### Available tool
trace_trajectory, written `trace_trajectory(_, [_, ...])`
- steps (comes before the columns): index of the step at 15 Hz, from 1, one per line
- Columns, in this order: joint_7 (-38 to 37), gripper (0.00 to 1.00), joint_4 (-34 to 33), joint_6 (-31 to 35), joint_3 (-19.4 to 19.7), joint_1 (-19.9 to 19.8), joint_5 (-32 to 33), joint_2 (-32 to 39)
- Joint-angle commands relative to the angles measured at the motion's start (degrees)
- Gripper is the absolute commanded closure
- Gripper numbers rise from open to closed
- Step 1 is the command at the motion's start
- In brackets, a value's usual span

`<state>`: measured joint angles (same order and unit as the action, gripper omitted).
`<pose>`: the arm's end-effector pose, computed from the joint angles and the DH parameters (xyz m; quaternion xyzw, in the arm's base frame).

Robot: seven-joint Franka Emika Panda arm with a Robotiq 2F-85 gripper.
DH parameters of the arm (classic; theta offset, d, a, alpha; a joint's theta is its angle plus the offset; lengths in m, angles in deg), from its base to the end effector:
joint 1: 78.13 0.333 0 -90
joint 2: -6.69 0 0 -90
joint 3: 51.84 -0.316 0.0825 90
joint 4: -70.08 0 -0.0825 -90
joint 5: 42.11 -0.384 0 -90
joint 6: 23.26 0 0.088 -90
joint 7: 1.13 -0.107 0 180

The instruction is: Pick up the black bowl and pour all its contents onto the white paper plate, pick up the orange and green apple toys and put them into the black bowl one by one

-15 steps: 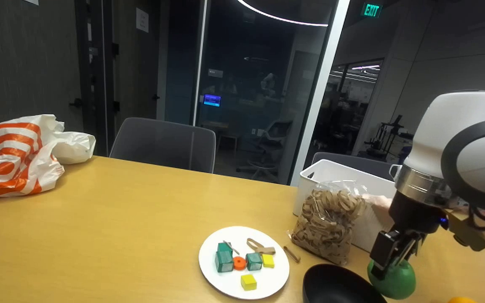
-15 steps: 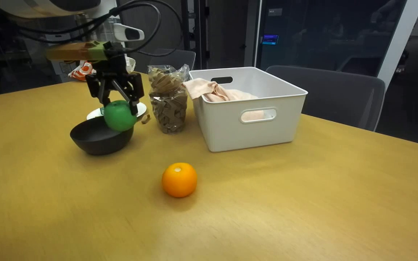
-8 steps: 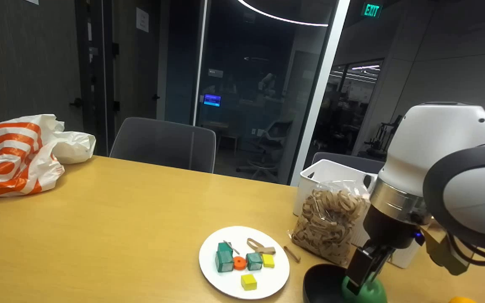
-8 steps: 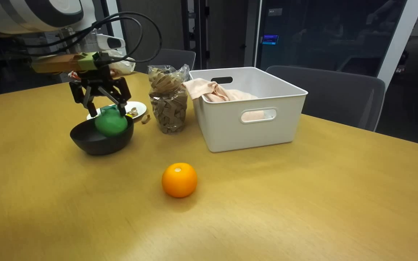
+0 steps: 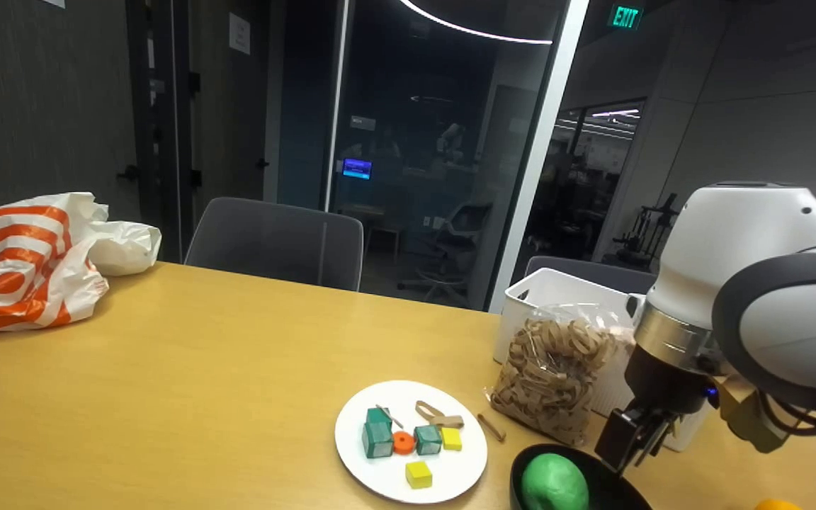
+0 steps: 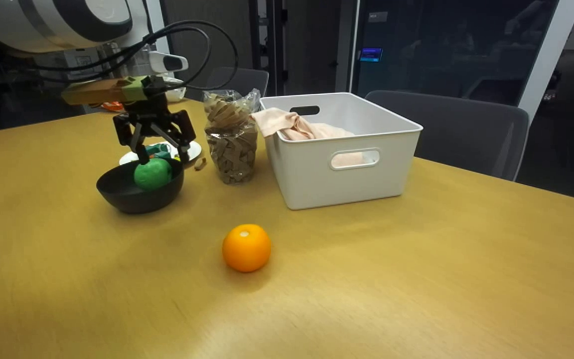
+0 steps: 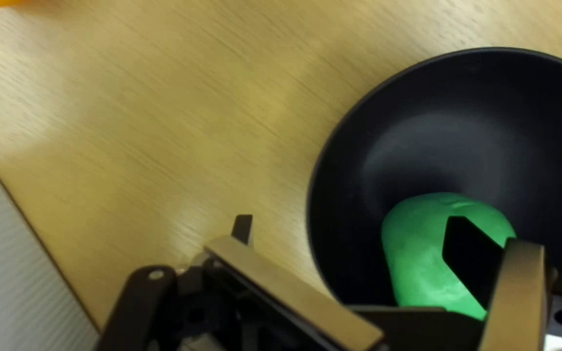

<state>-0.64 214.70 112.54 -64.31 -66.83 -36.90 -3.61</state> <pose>0.4107 0.1785 0.3429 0.9694 0.2398 0.0203 0.0482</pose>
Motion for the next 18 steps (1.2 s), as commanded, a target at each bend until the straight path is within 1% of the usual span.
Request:
trace_trajectory(1, [-3.2,0.0,-0.9,-2.0,3.9,-4.9,3.1,0.3])
trace_trajectory(6, [-4.9,0.0,-0.6,-2.8,11.5,-12.5,2.8,2.1])
trace_trajectory(9, [-6.4,0.0,-0.1,-3.9,14.6,-15.7,2.4,2.5])
trace_trajectory(12, [-5.6,0.0,0.6,-5.4,15.7,-16.2,0.4,2.5])
trace_trajectory(14, [-6.5,0.0,1.4,-3.0,15.5,-16.0,0.4,3.1])
trace_trajectory(18, [-8.8,0.0,1.3,-2.4,15.6,-16.2,0.9,6.0])
